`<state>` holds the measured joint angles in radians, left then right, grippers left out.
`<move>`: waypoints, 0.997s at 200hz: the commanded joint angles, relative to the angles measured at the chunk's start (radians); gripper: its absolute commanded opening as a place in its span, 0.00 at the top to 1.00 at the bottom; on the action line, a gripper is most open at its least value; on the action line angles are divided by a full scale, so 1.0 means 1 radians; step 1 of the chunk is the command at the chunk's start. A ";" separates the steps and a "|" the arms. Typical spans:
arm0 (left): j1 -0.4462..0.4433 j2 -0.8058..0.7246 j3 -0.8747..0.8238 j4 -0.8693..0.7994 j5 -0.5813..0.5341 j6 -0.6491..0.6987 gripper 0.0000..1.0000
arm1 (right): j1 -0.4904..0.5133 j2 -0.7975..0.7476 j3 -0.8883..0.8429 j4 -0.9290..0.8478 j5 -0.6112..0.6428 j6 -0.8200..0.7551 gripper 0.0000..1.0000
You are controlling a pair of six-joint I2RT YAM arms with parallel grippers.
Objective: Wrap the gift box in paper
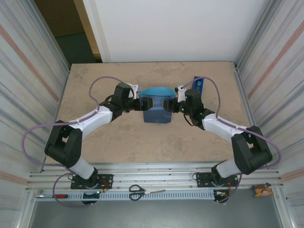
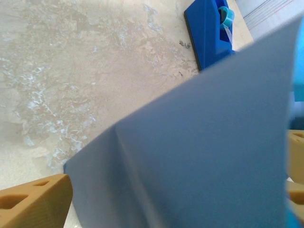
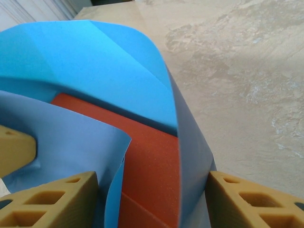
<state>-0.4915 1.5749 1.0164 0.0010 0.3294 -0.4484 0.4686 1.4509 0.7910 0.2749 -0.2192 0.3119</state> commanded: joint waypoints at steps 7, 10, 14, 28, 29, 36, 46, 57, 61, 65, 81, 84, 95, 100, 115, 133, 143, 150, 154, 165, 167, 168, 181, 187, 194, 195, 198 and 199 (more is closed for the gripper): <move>0.028 0.001 0.021 -0.022 -0.004 0.007 0.18 | -0.009 0.018 0.019 -0.078 0.026 0.004 0.45; 0.028 0.002 0.022 -0.022 -0.003 0.007 0.19 | -0.009 0.018 0.020 -0.078 0.024 0.003 0.46; 0.028 0.006 0.023 -0.021 0.000 0.007 0.21 | -0.008 0.019 0.020 -0.081 0.022 0.001 0.47; 0.030 0.018 0.029 -0.026 -0.001 0.003 0.24 | -0.008 0.021 0.022 -0.086 0.020 0.001 0.48; 0.030 0.018 0.030 -0.026 -0.001 0.003 0.24 | -0.008 0.021 0.022 -0.086 0.020 0.000 0.48; 0.030 0.020 0.030 -0.028 0.000 0.001 0.25 | -0.008 0.021 0.023 -0.089 0.021 0.000 0.48; 0.030 0.018 0.023 -0.022 -0.004 -0.007 0.26 | -0.009 0.023 0.023 -0.091 0.021 -0.002 0.49; 0.031 0.012 0.012 -0.005 0.003 -0.011 0.25 | -0.009 0.021 0.025 -0.092 0.021 -0.004 0.48; 0.030 0.010 0.012 -0.003 0.010 -0.009 0.25 | -0.008 0.022 0.027 -0.092 0.021 -0.004 0.47; 0.029 0.009 0.014 -0.004 0.017 -0.007 0.25 | -0.008 0.021 0.027 -0.092 0.020 -0.004 0.47; 0.026 0.012 0.025 -0.003 0.049 0.001 0.25 | -0.008 0.022 0.038 -0.096 0.002 -0.004 0.46; 0.024 0.013 0.029 -0.004 0.054 0.005 0.25 | -0.008 0.022 0.041 -0.097 -0.001 -0.004 0.45; 0.020 0.018 0.047 -0.025 0.057 0.014 0.25 | -0.003 0.020 0.053 -0.101 -0.002 -0.002 0.41; 0.016 0.020 0.053 -0.035 0.053 0.017 0.25 | 0.001 0.017 0.060 -0.104 0.000 -0.002 0.40; 0.012 0.025 0.063 -0.049 0.047 0.022 0.26 | 0.014 0.008 0.084 -0.117 0.007 -0.006 0.37; 0.010 0.029 0.059 -0.052 0.040 0.012 0.28 | 0.042 -0.001 0.096 -0.119 0.073 -0.011 0.27; 0.010 0.035 0.056 -0.052 0.041 0.008 0.29 | 0.062 0.001 0.096 -0.110 0.108 -0.029 0.24; 0.008 0.039 0.055 -0.050 0.045 0.005 0.29 | 0.076 0.007 0.096 -0.108 0.133 -0.038 0.23; 0.007 0.040 0.056 -0.050 0.047 0.005 0.30 | 0.079 0.012 0.096 -0.108 0.142 -0.039 0.23; 0.001 0.045 0.056 -0.046 0.050 0.003 0.31 | 0.080 0.032 0.099 -0.113 0.153 -0.033 0.24; 0.000 0.046 0.056 -0.046 0.050 0.003 0.31 | 0.080 0.035 0.099 -0.114 0.155 -0.030 0.25; 0.000 0.046 0.056 -0.046 0.050 0.003 0.31 | 0.080 0.038 0.100 -0.116 0.156 -0.029 0.25; -0.002 0.049 0.056 -0.044 0.053 -0.002 0.33 | 0.080 0.053 0.098 -0.126 0.170 -0.015 0.29; -0.002 0.050 0.054 -0.038 0.055 -0.007 0.34 | 0.080 0.056 0.091 -0.122 0.171 -0.010 0.30; -0.004 0.050 0.051 -0.031 0.059 -0.014 0.35 | 0.081 0.053 0.075 -0.107 0.167 -0.003 0.33; -0.004 0.050 0.051 -0.030 0.059 -0.014 0.35 | 0.080 0.054 0.073 -0.105 0.167 -0.002 0.33; -0.004 0.050 0.049 -0.027 0.062 -0.016 0.36 | 0.079 0.052 0.068 -0.100 0.164 0.001 0.34; -0.005 0.050 0.049 -0.025 0.063 -0.016 0.36 | 0.078 0.051 0.067 -0.098 0.163 0.002 0.35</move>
<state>-0.4839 1.6051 1.0527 -0.0246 0.3683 -0.4515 0.5392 1.4845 0.8677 0.1875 -0.0830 0.3050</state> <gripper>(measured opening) 0.658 0.694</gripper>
